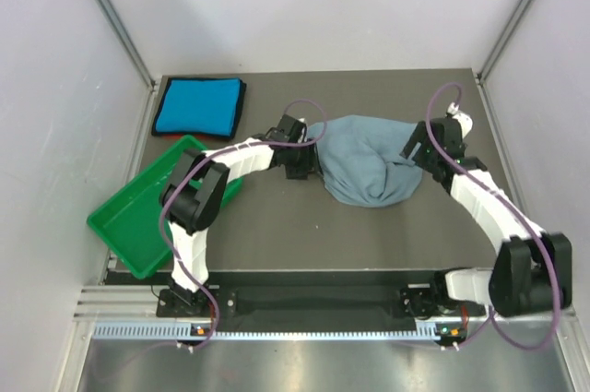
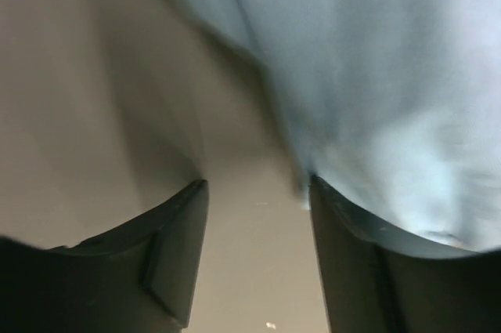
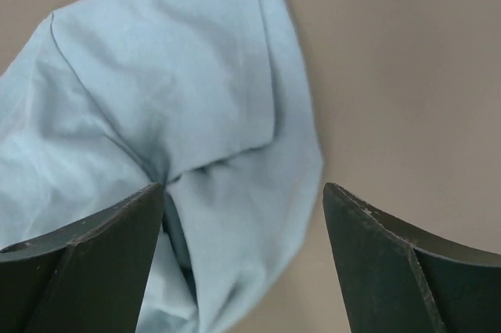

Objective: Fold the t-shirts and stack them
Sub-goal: Flatten the tshirt out

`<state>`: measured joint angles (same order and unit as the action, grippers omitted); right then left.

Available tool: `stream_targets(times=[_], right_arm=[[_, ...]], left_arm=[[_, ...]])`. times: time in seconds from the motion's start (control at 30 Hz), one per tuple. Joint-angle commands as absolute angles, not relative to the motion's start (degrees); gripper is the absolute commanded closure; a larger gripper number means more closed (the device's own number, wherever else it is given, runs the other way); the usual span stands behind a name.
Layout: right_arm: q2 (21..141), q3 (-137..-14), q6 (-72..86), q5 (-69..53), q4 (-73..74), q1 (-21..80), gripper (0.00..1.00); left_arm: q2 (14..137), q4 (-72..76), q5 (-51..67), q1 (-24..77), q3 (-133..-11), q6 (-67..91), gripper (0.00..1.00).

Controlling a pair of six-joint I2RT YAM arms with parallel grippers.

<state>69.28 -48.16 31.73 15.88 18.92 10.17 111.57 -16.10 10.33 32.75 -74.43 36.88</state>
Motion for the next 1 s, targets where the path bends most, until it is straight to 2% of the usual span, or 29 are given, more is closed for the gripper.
stream_targets(times=[0.0, 0.07, 0.1, 0.17, 0.23, 0.27, 0.47, 0.63, 0.7, 0.73, 0.8, 0.83, 0.87, 0.9, 0.93, 0.97], right_arm=[[74.1, -49.1, 33.1, 2.1, 7.2, 7.1, 0.18], [77.9, -48.5, 35.0, 0.3, 5.3, 5.5, 0.20], [79.1, -48.3, 35.5, -1.7, 3.8, 4.9, 0.21], [82.0, -47.6, 35.8, -1.6, 1.2, 4.4, 0.22], [84.8, -46.7, 36.0, -1.8, -3.5, 3.7, 0.26], [85.9, -46.8, 36.2, -2.1, -4.4, 3.3, 0.28], [91.2, -49.9, 36.6, -1.2, -3.4, 1.9, 0.29], [92.2, -47.6, 40.1, 2.0, -4.8, 1.9, 0.30], [93.1, -46.3, 40.7, 1.9, -7.0, 1.8, 0.38], [93.4, -46.3, 40.5, 1.6, -7.5, 1.8, 0.51], [94.3, -47.1, 39.8, 1.0, -7.9, 1.8, 0.67], [94.4, -47.7, 38.9, 0.9, -7.6, 1.7, 0.80], [94.1, -48.2, 38.2, 0.8, -7.5, 1.7, 0.85], [93.5, -49.2, 37.5, 0.9, -7.1, 1.7, 0.91], [91.9, -50.0, 36.1, 1.0, -6.6, 1.6, 0.99], [91.1, -51.7, 35.3, 1.2, -4.9, 1.6, 1.00]], left_arm=[[114.9, -11.9, 16.2, 33.4, -78.4, 36.1, 0.41], [115.9, -12.8, 15.9, 33.4, -79.5, 35.4, 0.51], [116.3, -13.2, 15.3, 33.3, -80.2, 35.2, 0.63], [116.3, -13.6, 15.0, 33.3, -81.0, 34.4, 0.76], [116.1, -13.7, 14.5, 33.2, -81.5, 33.9, 0.95], [116.1, -13.8, 14.7, 33.1, -81.6, 33.5, 1.00], [115.8, -14.0, 15.3, 33.2, -83.2, 34.0, 1.00], [114.5, -15.9, 14.3, 33.2, -84.7, 34.0, 1.00], [113.8, -17.9, 12.7, 33.2, -85.6, 34.2, 1.00], [113.5, -18.4, 12.3, 33.2, -85.8, 34.0, 1.00], [112.2, -19.5, 10.7, 33.2, -85.9, 33.0, 1.00], [112.0, -20.4, 9.2, 33.1, -86.0, 32.0, 0.94], [111.5, -20.9, 7.9, 33.2, -86.0, 31.6, 0.79], [110.7, -21.3, 4.3, 33.1, -85.5, 31.1, 0.52], [110.3, -21.5, 2.7, 33.0, -85.2, 30.2, 0.43], [109.8, -21.4, 1.4, 33.0, -84.6, 29.8, 0.40]])
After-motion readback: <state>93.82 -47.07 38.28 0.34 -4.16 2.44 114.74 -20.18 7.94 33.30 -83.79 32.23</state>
